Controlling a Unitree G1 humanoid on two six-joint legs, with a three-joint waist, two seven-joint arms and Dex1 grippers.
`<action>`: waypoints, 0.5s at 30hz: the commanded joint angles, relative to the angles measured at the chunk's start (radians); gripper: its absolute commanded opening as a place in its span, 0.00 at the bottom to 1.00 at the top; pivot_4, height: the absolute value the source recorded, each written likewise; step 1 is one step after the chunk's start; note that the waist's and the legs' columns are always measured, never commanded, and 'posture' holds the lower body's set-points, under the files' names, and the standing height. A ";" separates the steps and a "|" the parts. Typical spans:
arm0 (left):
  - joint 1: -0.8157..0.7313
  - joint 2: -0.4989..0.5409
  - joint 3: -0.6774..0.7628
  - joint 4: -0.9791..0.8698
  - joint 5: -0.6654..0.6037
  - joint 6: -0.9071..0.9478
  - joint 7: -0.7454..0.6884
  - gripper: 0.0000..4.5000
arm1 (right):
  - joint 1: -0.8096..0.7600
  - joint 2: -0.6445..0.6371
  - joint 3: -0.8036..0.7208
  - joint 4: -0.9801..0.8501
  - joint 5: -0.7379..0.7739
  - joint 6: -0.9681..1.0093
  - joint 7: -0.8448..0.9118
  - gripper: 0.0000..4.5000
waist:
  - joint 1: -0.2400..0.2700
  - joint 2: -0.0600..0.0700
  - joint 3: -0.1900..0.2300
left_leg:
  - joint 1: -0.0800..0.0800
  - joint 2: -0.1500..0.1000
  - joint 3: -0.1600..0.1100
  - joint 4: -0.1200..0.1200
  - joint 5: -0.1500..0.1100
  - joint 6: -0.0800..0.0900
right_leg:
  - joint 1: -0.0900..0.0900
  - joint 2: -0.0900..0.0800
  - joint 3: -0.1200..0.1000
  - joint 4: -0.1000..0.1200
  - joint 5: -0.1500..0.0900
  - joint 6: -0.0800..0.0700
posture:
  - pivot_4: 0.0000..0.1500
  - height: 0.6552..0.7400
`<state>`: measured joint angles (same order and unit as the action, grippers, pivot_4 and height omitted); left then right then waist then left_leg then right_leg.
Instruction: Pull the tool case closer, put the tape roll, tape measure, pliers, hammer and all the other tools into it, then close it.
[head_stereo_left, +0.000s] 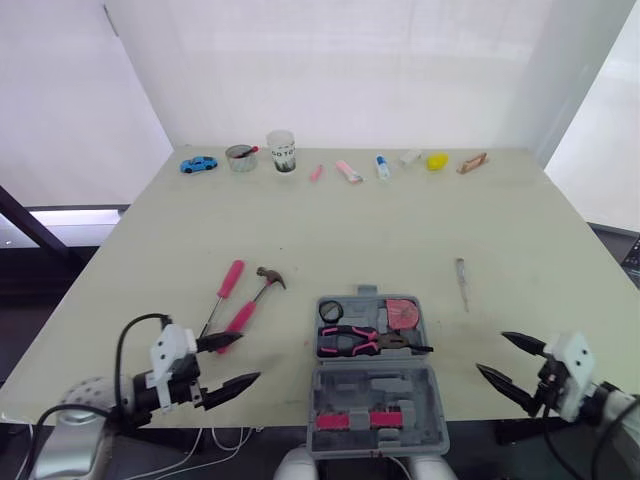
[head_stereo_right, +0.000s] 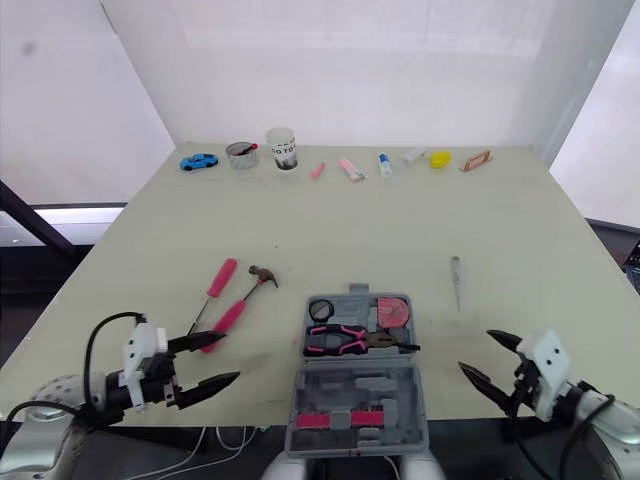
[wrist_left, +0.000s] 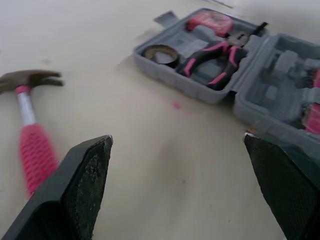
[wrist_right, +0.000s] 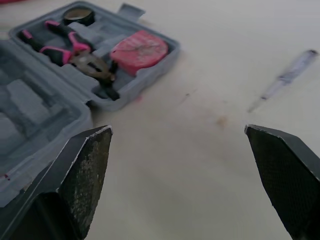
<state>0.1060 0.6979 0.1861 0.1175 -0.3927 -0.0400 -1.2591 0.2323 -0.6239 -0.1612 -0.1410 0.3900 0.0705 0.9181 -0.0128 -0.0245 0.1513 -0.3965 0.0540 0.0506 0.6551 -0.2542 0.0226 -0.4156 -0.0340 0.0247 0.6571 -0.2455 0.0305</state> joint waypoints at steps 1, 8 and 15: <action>-0.030 0.005 -0.047 0.029 0.034 -0.046 -0.032 0.59 | -0.051 -0.022 0.038 0.036 -0.026 -0.015 0.049 0.80 | 0.001 0.000 0.000 | 0.000 0.000 0.000 0.000 0.000 0.000 | 0.000 0.000 0.000 0.000 0.000 0.000 | 1.00 1.00; -0.111 -0.003 -0.155 0.111 0.098 -0.094 -0.068 0.00 | -0.190 -0.062 0.185 0.179 -0.151 -0.099 0.151 0.10 | 0.002 0.000 0.000 | 0.000 0.000 0.001 0.000 0.000 0.000 | 0.001 0.001 -0.001 0.001 0.000 0.000 | 1.00 1.00; -0.158 -0.020 -0.212 0.132 0.107 -0.073 -0.074 0.00 | -0.297 -0.042 0.267 0.308 -0.222 -0.178 0.185 0.01 | 0.001 0.000 0.000 | 0.000 0.000 0.001 0.002 0.000 0.000 | 0.001 0.001 -0.001 0.002 0.002 0.003 | 1.00 1.00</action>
<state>-0.0446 0.6756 -0.0160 0.2526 -0.2865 -0.1155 -1.3278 -0.0552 -0.6665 0.1015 0.1515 0.1802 -0.0692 1.0899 -0.0118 -0.0243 0.1516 -0.3964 0.0537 0.0513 0.6567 -0.2540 0.0228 -0.4151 -0.0331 0.0236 0.6596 -0.2434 0.0339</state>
